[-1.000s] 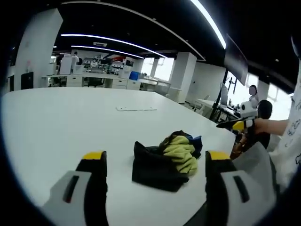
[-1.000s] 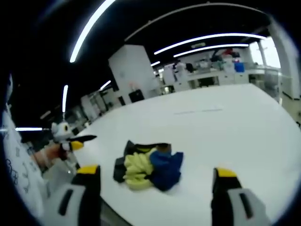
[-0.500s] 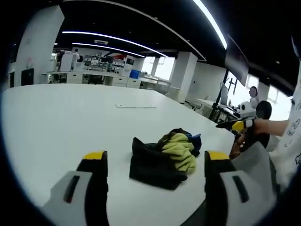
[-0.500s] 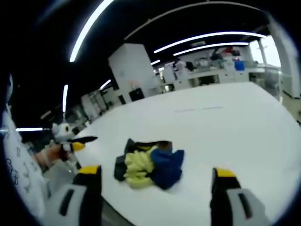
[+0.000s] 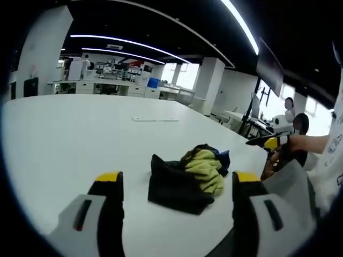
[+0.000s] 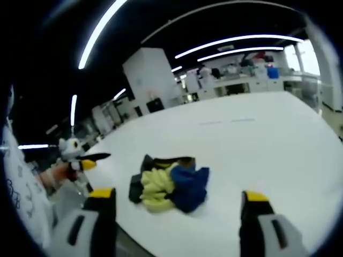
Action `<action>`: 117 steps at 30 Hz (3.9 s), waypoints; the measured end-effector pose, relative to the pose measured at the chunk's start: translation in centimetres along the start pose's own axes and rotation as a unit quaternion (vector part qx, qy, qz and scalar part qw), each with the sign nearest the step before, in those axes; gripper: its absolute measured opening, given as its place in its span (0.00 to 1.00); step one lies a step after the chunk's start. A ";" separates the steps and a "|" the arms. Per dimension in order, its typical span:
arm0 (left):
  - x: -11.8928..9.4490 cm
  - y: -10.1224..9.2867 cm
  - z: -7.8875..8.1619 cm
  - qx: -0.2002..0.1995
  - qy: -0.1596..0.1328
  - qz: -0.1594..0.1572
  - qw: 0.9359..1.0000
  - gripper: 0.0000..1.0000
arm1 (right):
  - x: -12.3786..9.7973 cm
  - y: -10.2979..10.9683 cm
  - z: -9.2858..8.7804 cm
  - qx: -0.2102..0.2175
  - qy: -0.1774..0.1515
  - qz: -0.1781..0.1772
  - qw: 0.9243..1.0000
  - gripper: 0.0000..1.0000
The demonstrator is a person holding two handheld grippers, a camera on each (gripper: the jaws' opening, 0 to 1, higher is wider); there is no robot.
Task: Fold the garment on the visible template until the final outline fits inside the template.
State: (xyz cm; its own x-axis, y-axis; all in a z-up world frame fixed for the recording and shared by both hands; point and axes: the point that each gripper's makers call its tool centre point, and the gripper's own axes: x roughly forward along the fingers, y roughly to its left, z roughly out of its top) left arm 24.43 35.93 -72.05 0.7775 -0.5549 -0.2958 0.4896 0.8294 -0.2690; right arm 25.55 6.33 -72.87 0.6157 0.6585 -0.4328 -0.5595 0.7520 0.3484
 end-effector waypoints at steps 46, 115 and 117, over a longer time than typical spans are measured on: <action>10.9 0.6 -1.6 0.141 0.127 -0.055 0.980 0.29 | 8.6 -3.1 1.8 -0.019 0.090 0.048 0.995 0.54; 8.9 -0.3 14.2 0.142 0.027 -0.050 0.988 0.00 | 3.3 3.5 16.7 -0.036 -0.089 0.111 0.989 0.00; 8.9 -0.1 15.1 0.143 0.018 -0.049 0.988 0.00 | 3.2 3.8 17.7 -0.038 -0.101 0.114 0.988 0.00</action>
State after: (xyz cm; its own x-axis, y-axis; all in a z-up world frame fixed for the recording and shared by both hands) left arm 37.24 31.90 -60.79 0.7096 -0.6307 -0.3142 0.6568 0.7535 -0.0294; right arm 35.27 11.79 -58.21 0.5633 0.8081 -0.1722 -0.7317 0.5847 0.3504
